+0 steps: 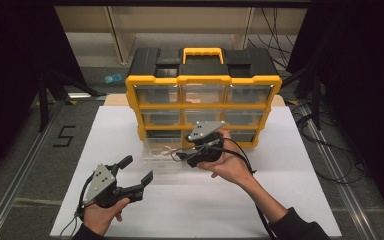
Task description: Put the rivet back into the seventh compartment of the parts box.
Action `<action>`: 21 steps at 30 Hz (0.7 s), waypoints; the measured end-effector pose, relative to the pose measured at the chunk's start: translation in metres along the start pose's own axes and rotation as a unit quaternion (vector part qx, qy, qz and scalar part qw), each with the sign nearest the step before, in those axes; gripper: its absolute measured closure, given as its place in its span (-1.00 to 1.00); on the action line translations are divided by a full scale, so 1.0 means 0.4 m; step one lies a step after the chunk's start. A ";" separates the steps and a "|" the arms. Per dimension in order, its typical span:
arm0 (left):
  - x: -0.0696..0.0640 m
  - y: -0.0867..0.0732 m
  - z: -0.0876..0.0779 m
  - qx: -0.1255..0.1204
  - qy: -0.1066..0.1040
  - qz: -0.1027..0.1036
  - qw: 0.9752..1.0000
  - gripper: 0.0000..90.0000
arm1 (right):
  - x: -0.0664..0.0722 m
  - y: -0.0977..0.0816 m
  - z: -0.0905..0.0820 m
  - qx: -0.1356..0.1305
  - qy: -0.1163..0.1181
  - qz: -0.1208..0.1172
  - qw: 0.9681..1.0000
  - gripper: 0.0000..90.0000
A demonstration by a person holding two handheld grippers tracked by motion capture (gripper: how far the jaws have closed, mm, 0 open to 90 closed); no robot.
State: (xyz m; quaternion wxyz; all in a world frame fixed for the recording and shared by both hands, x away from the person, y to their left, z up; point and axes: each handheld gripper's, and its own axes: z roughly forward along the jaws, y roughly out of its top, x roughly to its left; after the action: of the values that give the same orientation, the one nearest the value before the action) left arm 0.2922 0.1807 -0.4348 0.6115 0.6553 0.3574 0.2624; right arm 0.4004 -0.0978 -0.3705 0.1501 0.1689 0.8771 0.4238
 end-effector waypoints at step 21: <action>-0.001 0.000 0.001 -0.001 -0.004 0.000 1.000 -0.65 | 0.007 -0.059 -0.070 -0.054 0.005 0.040 0.998 -0.25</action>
State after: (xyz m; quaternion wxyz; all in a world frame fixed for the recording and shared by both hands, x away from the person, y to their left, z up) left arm 0.2923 0.1804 -0.4348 0.6138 0.6555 0.3549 0.2600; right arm 0.3827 -0.1298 -0.3728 0.1371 0.1933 0.8464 0.4768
